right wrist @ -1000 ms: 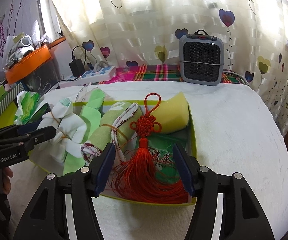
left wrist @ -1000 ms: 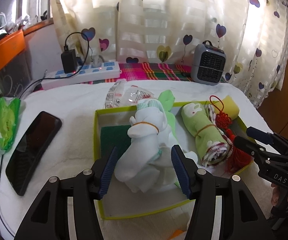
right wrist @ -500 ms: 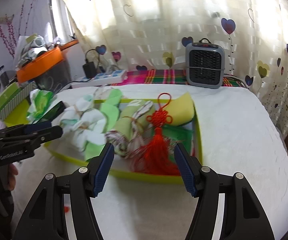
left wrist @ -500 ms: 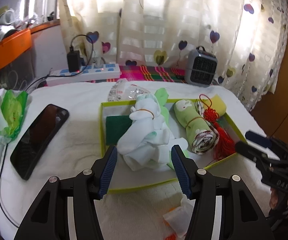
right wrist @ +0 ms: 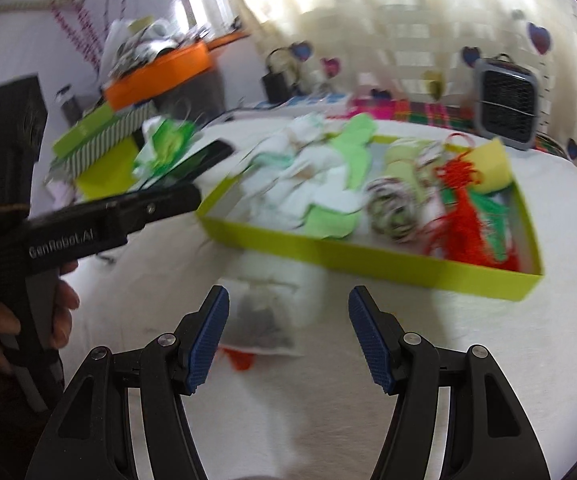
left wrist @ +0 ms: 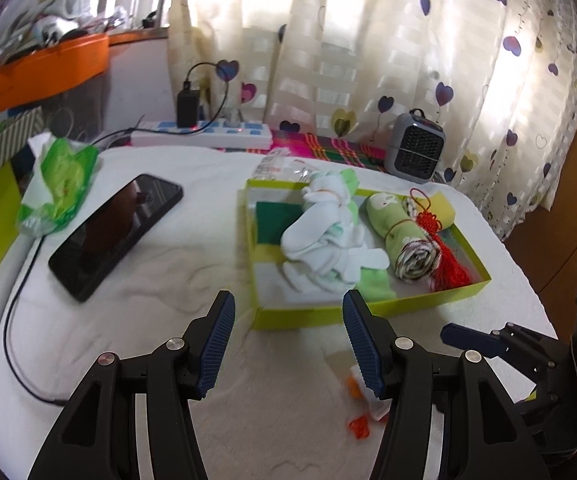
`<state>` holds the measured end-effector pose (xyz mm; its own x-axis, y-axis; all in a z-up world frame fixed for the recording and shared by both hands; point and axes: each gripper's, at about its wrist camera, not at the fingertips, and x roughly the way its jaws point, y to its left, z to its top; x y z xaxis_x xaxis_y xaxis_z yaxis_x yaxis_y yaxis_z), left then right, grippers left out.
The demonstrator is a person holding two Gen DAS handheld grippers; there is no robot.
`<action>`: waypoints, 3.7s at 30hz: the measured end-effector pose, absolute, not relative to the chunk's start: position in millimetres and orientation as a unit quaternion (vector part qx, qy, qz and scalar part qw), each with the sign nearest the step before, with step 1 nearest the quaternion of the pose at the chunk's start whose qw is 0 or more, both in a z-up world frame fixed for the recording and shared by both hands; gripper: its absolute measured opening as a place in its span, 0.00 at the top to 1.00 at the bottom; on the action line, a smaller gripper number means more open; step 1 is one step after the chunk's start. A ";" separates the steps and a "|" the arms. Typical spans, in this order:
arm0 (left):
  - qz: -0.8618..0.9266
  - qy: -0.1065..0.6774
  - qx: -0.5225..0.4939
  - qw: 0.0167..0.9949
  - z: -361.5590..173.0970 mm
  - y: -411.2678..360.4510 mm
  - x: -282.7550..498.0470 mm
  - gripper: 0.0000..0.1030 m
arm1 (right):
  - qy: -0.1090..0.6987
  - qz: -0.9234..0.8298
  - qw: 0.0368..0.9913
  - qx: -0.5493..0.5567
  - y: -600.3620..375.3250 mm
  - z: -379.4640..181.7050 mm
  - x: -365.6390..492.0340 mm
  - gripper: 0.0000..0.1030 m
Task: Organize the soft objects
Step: 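Move the right tool to the small clear bag and grasp it, then grasp the orange earplugs with the left tool while the right tool holds the clear bag, then carry the earplugs and clear bag into the box with both tools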
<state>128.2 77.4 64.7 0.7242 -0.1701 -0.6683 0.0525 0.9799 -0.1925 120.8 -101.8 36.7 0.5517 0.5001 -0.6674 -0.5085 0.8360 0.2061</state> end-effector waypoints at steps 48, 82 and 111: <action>-0.101 0.430 -0.089 0.893 26.4 65.6 118.5 0.46 | 0.385 0.262 0.885 0.026 -115.7 25.0 119.7 0.74; -0.104 0.444 -0.003 0.890 13.5 18.2 122.5 0.68 | 0.361 0.257 0.894 0.070 -141.4 27.3 113.4 0.74; -0.106 0.433 -0.019 0.895 20.6 23.3 120.8 0.75 | 0.364 0.258 0.893 0.065 -139.6 25.6 113.5 0.74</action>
